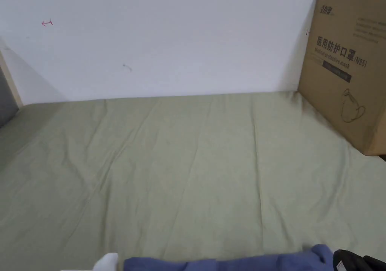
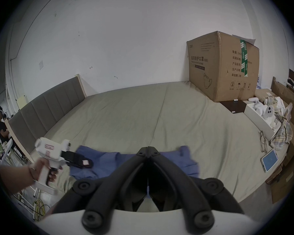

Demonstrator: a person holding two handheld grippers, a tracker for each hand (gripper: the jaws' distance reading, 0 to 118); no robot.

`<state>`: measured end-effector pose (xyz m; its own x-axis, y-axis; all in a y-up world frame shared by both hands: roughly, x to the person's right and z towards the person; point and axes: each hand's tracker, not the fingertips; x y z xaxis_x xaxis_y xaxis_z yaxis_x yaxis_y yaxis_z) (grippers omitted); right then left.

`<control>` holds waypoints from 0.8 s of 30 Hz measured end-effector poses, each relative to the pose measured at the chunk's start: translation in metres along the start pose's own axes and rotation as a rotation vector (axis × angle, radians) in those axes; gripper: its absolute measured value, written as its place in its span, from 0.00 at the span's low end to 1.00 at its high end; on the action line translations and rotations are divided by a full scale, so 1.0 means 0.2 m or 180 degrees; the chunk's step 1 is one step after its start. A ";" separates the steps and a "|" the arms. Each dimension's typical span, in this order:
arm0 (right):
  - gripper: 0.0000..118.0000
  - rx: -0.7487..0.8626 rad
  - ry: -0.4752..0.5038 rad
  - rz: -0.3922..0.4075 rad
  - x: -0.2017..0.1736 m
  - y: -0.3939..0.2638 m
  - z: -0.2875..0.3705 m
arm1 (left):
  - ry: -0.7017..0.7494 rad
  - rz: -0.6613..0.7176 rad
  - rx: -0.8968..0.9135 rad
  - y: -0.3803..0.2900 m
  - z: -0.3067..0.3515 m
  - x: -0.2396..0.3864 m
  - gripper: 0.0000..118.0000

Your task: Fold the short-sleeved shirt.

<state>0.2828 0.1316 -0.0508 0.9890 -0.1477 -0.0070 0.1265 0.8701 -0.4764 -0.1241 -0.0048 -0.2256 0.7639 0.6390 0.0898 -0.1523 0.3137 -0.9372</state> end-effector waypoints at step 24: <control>0.00 0.0069 -0.0111 -0.0324 0.23 -0.05 0.15 | -0.0473 -0.0275 -0.0228 0.03 -0.29 0.76 0.93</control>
<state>0.3301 0.1297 -0.0195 0.9729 -0.2198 0.0712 0.2278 0.8614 -0.4540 0.0271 0.0536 -0.2368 0.6704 0.7102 0.2149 -0.0408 0.3245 -0.9450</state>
